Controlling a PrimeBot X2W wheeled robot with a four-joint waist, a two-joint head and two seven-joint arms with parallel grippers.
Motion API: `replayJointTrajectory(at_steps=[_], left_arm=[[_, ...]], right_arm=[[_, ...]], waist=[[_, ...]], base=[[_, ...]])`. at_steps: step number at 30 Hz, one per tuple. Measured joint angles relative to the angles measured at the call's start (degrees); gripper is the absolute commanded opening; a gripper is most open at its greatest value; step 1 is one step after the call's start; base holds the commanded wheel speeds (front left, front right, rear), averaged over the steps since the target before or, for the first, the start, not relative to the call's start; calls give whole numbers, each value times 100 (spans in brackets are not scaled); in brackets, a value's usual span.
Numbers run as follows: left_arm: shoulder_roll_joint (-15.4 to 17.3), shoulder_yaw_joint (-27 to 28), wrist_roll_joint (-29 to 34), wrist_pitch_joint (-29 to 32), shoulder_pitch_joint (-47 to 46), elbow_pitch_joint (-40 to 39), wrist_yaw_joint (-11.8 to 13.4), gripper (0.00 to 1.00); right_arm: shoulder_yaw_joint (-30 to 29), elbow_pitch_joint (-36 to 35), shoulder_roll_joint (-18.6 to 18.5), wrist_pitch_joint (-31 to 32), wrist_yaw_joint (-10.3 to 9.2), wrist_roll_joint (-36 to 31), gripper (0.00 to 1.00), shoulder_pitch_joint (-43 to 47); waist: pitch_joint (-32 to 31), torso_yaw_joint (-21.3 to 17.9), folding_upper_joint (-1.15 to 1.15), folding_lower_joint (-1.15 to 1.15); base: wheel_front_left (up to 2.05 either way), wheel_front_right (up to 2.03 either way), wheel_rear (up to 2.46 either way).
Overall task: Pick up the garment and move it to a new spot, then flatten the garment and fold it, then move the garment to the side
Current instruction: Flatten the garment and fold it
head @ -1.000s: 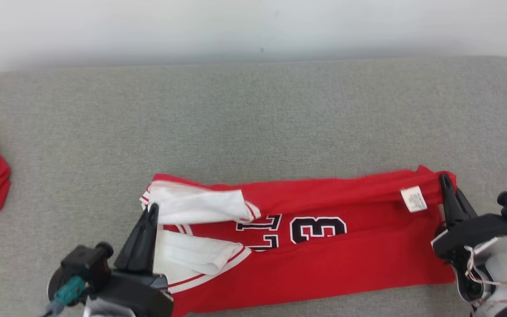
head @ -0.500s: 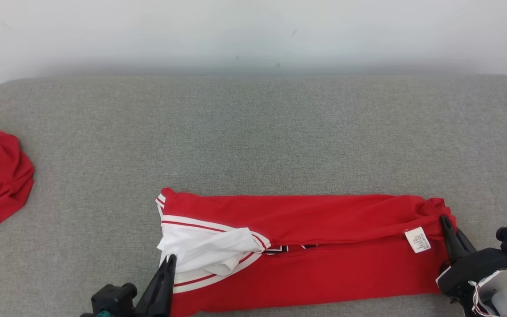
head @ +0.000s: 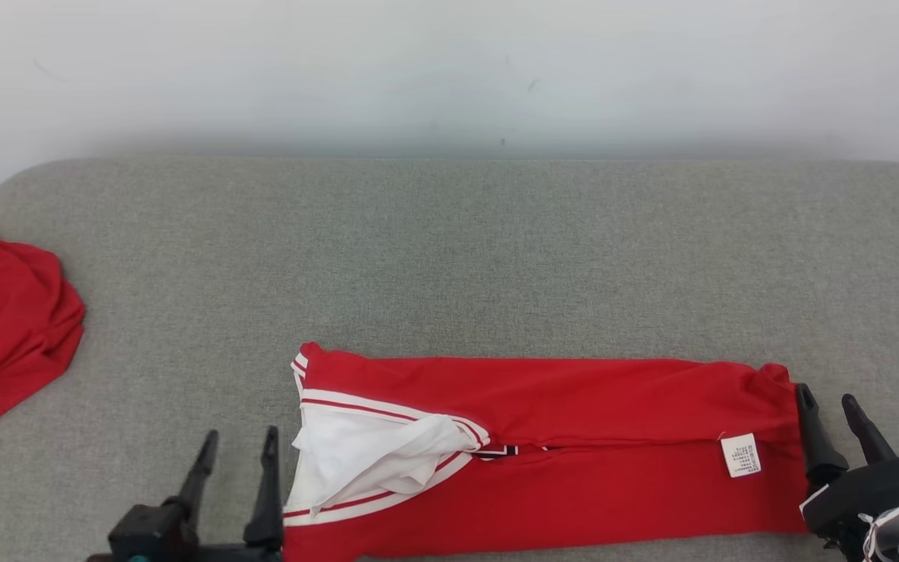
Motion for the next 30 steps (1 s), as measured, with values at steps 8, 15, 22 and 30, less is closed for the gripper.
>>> replayJointTrajectory(at_steps=[8,15,22,30], left_arm=[[168,344,834,-10,354,-389,464,100],[289,789,969,-10,722,-591,559,100],[136,966,971,-10,890,-716,516,100],[-18,958,1080,-10,865,-610,370,100]], right_arm=[[-75,398,172,254,0,-470,100,-34],[-92,1013,297,272,0,-948,100,-118],[-119,1639,502,410,0,-995,100,-389],[-5,2189,665,681,0,-868,11,-731]], waist=[[-150,43,0,0],[-258,115,0,0],[-271,161,1,0],[-255,199,1,0]], base=[[0,0,0],[0,0,0],[0,0,0],[0,0,0]])
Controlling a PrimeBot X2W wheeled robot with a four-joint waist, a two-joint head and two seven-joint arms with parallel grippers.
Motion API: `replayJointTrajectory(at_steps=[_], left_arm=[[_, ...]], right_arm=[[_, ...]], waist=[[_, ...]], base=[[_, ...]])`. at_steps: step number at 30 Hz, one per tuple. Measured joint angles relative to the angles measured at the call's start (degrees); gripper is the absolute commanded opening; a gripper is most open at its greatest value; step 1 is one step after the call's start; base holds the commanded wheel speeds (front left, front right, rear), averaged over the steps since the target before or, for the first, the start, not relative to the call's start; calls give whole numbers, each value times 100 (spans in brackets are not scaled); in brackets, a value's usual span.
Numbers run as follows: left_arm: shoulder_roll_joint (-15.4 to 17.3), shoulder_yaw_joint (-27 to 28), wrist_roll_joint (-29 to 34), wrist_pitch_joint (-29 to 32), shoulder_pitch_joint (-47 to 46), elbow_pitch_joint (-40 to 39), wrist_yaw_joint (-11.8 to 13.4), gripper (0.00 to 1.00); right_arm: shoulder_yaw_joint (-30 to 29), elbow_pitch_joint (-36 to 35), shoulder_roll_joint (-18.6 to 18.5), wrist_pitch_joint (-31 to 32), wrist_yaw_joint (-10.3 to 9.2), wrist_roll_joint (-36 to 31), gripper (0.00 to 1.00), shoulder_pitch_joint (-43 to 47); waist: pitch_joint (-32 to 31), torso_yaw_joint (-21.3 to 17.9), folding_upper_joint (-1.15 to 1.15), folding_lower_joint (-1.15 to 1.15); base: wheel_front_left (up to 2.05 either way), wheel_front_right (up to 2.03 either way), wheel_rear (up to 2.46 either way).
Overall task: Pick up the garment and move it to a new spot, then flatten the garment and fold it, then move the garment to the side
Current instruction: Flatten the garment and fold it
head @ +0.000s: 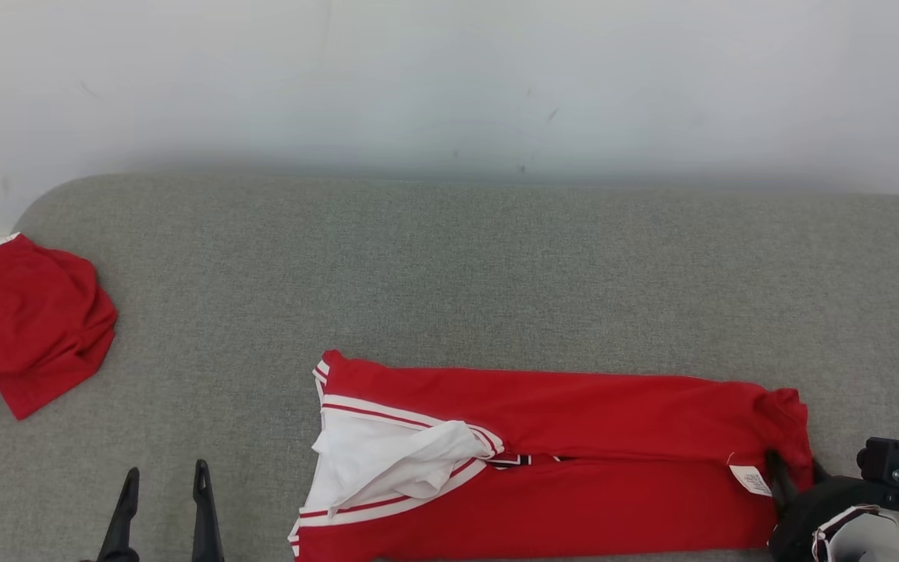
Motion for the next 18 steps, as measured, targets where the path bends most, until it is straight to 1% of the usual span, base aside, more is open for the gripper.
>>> replayJointTrajectory(at_steps=[1,5,7,9,15,18], left_arm=[[-5,-2,33,0,-8,21,-21,100],[-48,35,74,0,-10,96,-65,100],[-71,66,91,0,-6,126,-67,100],[-83,86,130,0,3,157,-74,100],[-137,166,138,0,76,236,-165,100],[-162,207,141,0,121,247,-168,100]], right_arm=[[20,32,1,3,0,16,0,-20],[68,102,9,-108,0,104,0,-107],[65,148,-53,-191,2,143,0,-120],[41,202,-204,-260,2,158,0,-125],[-110,357,-838,-435,1,224,0,-129],[-115,237,-961,-480,1,202,0,-161]], waist=[[0,-6,0,0],[-26,-65,0,0],[-54,-105,0,0],[-92,-144,0,1],[-242,-238,0,0],[-289,-289,0,0]], base=[[0,0,0],[0,0,0],[0,0,0],[0,0,0],[0,0,0],[0,0,0]])
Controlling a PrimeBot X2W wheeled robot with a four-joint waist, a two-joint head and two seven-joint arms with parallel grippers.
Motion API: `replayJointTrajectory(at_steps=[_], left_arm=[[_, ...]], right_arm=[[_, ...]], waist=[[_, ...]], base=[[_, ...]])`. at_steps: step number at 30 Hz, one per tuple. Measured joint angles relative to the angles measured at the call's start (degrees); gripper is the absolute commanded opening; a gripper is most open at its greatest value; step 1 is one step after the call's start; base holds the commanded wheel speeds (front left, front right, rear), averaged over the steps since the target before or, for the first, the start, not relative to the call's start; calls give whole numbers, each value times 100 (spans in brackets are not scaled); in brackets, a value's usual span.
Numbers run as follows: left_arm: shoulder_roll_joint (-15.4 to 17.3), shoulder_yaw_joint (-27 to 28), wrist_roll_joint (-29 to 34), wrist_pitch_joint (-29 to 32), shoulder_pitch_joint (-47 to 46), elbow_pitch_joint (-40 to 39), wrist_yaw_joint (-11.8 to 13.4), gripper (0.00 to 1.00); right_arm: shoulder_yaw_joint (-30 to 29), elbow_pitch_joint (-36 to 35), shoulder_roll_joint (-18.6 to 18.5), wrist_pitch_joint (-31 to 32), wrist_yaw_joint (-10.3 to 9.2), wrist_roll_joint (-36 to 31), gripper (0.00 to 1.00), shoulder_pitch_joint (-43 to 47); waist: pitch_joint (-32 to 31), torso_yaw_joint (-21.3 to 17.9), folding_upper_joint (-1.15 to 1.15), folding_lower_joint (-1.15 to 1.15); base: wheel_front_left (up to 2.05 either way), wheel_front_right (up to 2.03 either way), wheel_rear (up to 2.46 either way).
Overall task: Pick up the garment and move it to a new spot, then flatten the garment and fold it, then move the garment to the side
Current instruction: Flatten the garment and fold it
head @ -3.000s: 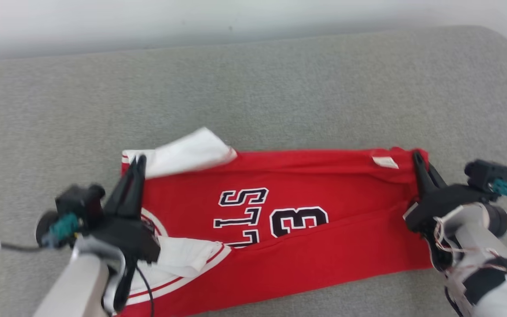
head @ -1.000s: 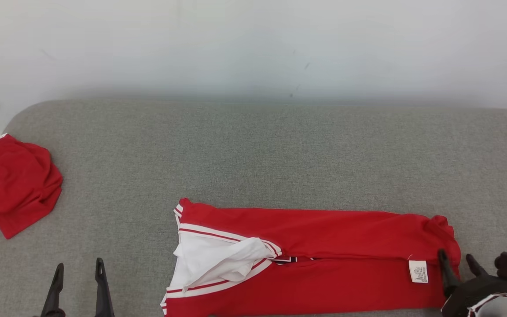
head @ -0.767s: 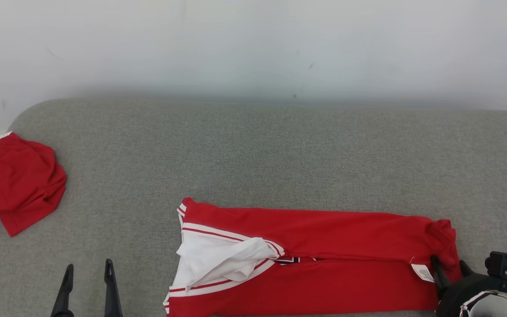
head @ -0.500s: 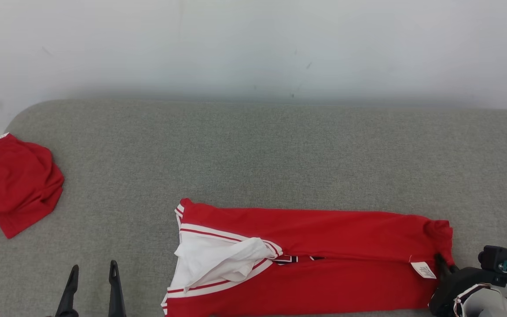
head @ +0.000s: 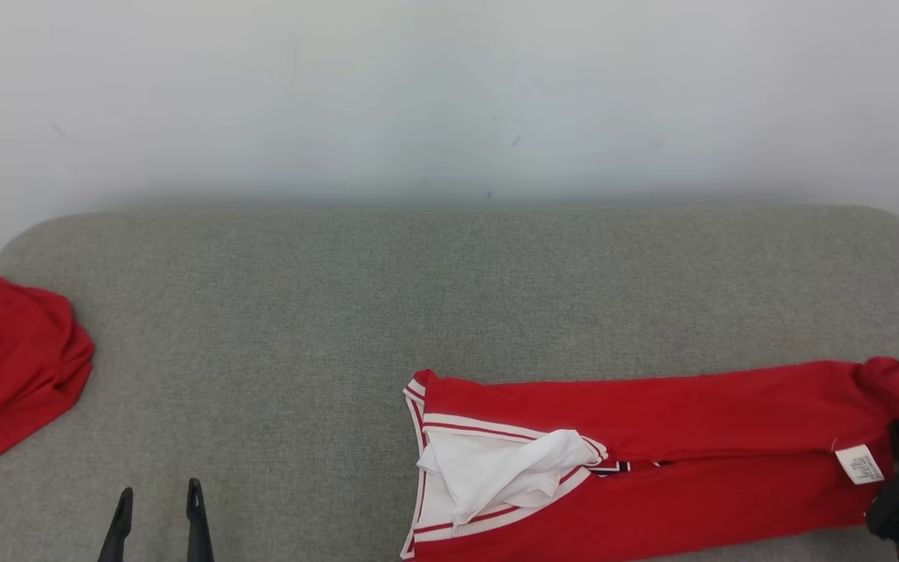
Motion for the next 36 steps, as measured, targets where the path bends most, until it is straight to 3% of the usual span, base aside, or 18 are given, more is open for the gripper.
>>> replayJointTrajectory(at_steps=[6,15,21,29,36], left_arm=[[3,119,-1,0,38,22,-45,100],[-9,63,10,0,93,83,-99,100],[-33,-15,15,0,53,149,-104,100],[-70,-83,-1,0,-139,371,-197,100],[-162,-221,1,0,-397,591,-302,100]], right_arm=[[229,-910,148,224,-1,200,0,-71],[485,-3119,635,1180,-1,854,0,424],[547,-4084,1178,1738,-1,873,0,814],[478,-4116,2168,1972,-1,380,0,833],[649,-3677,2468,1889,-1,229,0,572]], waist=[[-65,-117,0,0],[-139,-81,0,0],[-133,55,0,0],[-94,216,0,0],[-24,392,0,0]], base=[[0,0,0],[0,0,0],[0,0,0],[0,0,0],[0,0,0]])
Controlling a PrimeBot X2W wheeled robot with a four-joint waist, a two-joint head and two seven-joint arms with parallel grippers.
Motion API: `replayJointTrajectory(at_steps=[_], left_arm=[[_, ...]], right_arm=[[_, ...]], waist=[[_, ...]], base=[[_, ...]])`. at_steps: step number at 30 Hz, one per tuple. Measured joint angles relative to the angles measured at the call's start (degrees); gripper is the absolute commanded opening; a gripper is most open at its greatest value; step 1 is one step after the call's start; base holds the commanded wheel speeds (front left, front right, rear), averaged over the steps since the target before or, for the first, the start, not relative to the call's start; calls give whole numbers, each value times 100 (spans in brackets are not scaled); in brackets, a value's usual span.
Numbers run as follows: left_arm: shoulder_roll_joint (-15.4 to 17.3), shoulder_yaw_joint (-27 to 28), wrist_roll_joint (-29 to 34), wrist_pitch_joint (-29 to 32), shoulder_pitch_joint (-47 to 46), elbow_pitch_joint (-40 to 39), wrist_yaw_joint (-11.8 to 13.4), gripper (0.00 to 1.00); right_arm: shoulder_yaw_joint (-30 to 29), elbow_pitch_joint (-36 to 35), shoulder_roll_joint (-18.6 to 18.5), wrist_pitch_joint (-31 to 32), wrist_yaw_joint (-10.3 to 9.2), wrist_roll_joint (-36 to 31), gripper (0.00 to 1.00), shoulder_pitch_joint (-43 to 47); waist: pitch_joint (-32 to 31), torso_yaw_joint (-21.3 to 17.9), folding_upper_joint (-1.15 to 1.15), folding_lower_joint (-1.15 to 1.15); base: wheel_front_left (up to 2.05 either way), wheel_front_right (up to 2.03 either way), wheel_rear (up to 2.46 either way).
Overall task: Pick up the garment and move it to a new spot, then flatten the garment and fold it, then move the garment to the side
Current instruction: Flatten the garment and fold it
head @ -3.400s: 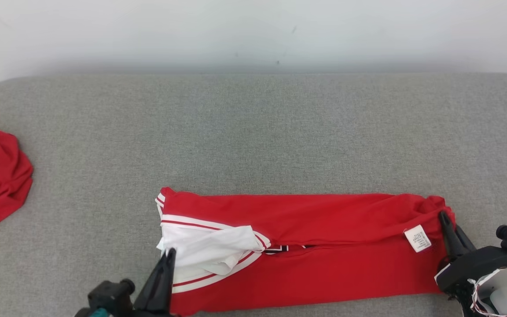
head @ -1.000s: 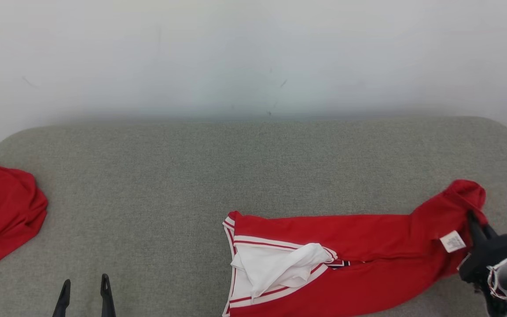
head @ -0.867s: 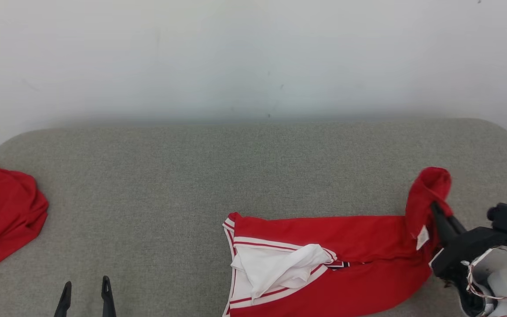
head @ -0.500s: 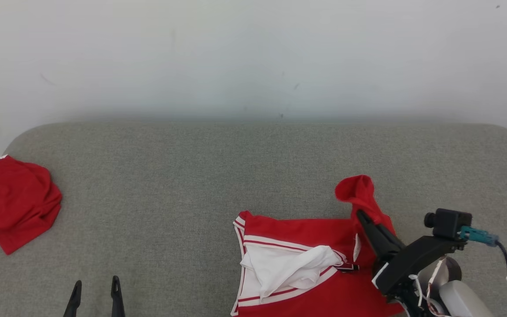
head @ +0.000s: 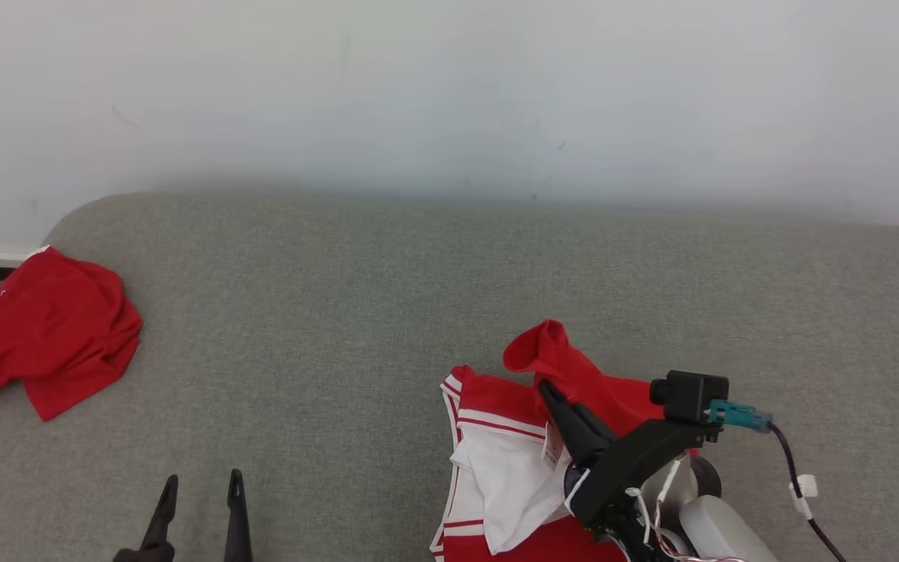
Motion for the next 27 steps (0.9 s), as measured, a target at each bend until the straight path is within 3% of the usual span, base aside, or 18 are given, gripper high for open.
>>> replayJointTrajectory(at_steps=[14,15,16,17,18,23,27], left_arm=[[-198,-34,53,0,-324,366,-201,100],[-214,-25,63,0,-328,383,-209,100],[-229,-15,73,0,-330,399,-232,100],[-236,1,87,0,-330,417,-245,100],[-238,23,92,0,-330,436,-250,100],[-252,144,111,0,-325,465,-300,100],[-268,214,152,0,-305,444,-309,100]], right_arm=[[1475,1250,18,-847,-1,853,0,-524],[1551,1319,18,-906,-1,913,26,-562],[1627,1399,18,-966,-1,984,43,-602],[1702,1451,16,-1043,-1,1059,83,-650],[1758,1473,16,-1120,-1,1104,100,-695],[1829,1562,20,-1559,-1,1168,100,-957],[1550,1456,-45,-1855,-1,1015,100,-1116]], waist=[[188,313,1,0],[183,312,1,0],[175,308,0,0],[165,302,0,0],[155,295,0,0],[109,235,0,0],[95,180,0,0]], base=[[0,0,0],[0,0,0],[0,0,0],[0,0,0],[0,0,0],[0,0,0],[0,0,0]])
